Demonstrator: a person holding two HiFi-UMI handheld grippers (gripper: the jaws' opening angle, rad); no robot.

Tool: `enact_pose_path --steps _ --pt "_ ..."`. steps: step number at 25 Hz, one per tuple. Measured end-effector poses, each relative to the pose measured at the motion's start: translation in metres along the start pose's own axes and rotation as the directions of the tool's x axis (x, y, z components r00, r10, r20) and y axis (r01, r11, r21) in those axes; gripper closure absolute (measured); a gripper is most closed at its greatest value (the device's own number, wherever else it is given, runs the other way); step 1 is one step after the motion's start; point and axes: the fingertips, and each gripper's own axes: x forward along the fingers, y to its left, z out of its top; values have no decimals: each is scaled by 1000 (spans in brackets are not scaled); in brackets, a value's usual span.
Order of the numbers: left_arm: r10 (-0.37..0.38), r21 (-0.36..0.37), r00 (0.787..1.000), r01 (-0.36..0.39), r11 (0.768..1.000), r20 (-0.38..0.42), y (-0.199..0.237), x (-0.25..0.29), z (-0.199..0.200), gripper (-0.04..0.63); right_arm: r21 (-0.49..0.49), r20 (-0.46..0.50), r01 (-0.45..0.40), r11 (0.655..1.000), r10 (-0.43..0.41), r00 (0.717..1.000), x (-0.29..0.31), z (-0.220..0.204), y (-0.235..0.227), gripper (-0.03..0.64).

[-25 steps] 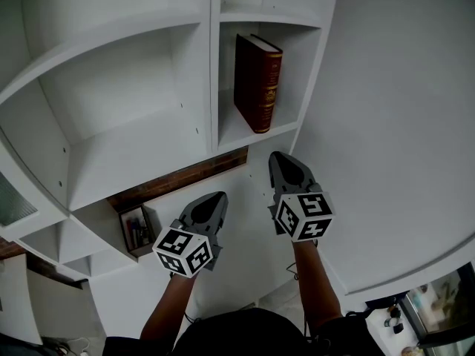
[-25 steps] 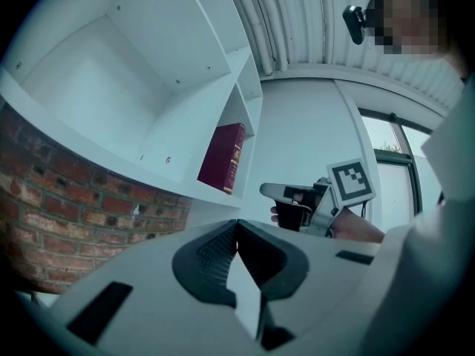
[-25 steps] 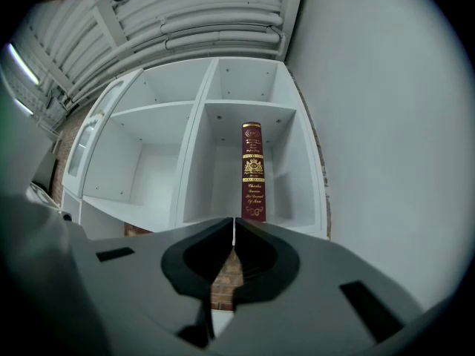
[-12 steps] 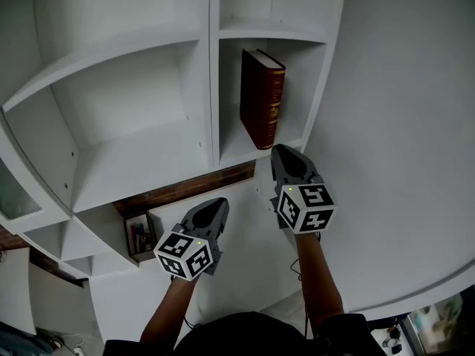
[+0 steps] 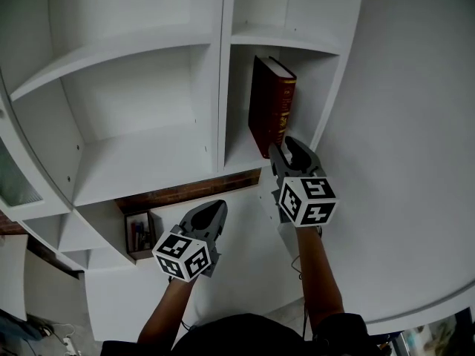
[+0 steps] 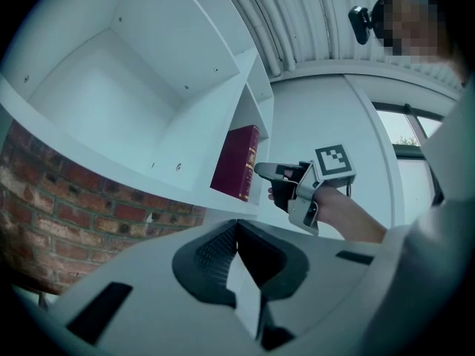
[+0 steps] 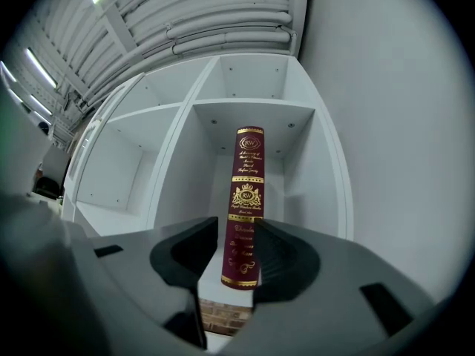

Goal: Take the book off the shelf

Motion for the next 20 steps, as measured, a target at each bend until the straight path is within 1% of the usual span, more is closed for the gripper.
enact_pose_path --steps 6,10,14,20 --pt "36 7 999 -36 999 4 12 0 2 580 11 10 12 1000 -12 1000 19 1 -6 391" --pt "53 7 999 -53 999 3 18 2 0 580 15 12 9 1000 -9 1000 34 1 -8 359" --pt "75 6 997 -75 997 -3 28 3 -2 580 30 23 25 999 -26 999 49 2 -11 341" --pt "105 4 994 -105 994 9 43 5 3 579 29 16 32 999 -32 999 70 -1 -16 337"
